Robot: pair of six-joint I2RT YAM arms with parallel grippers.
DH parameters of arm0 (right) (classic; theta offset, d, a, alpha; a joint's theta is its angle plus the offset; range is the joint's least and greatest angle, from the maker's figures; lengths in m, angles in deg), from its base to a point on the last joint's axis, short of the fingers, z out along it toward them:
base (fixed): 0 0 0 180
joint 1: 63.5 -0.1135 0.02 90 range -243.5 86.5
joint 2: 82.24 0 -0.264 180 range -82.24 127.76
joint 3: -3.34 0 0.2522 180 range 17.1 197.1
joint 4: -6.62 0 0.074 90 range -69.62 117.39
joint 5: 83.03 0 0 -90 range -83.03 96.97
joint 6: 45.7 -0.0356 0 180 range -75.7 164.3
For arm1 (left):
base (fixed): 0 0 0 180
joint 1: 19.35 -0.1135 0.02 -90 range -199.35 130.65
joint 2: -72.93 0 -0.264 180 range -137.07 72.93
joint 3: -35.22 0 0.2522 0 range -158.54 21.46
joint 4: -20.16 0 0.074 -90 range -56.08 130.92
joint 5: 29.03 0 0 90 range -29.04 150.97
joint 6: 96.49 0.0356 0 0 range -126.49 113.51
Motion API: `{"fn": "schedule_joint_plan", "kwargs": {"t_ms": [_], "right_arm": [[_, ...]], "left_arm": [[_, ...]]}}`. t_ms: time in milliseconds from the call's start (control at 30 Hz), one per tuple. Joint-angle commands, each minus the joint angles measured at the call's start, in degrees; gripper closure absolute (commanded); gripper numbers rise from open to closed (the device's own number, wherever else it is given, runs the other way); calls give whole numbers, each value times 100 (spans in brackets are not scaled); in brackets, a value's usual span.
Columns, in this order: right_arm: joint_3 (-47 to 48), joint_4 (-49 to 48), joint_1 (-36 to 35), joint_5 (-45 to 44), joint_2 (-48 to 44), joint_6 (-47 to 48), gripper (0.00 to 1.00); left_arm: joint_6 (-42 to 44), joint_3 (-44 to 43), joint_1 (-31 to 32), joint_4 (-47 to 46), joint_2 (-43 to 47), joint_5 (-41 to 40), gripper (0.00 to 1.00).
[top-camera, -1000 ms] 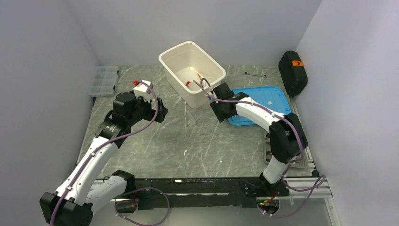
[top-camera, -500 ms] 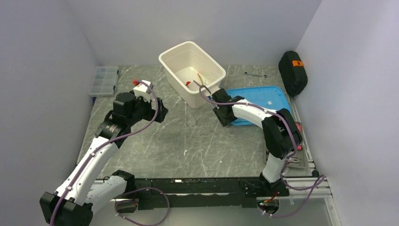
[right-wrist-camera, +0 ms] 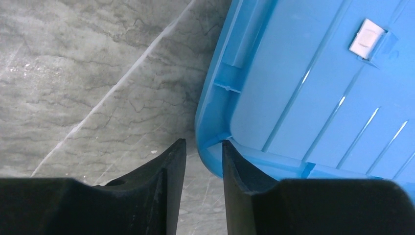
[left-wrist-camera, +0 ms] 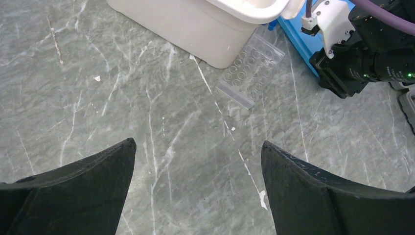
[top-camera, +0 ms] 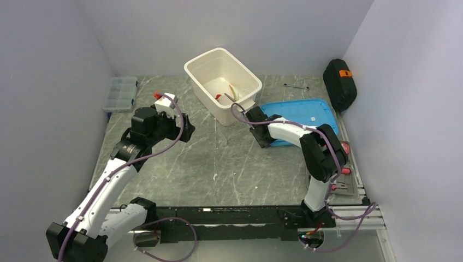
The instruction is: Organize the chemistry lab equipment
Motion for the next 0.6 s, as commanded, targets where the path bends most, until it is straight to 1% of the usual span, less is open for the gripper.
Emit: {"fn": "schedule_joint_plan", "kwargs": {"t_ms": [0, 333, 467, 567], "right_arm": [[-66, -297, -37, -339, 34, 64, 68], [-320, -701, -190, -668, -427, 145, 89], [-380, -777, -191, -639, -739, 106, 100], [-391, -797, -185, -693, -1007, 45, 100]], "left_arm": [[5, -63, 18, -126, 31, -31, 1], [9, -65, 18, -116, 39, -40, 1], [13, -65, 18, -111, 53, -36, 1], [3, -72, 18, -112, 60, -48, 1]]}}
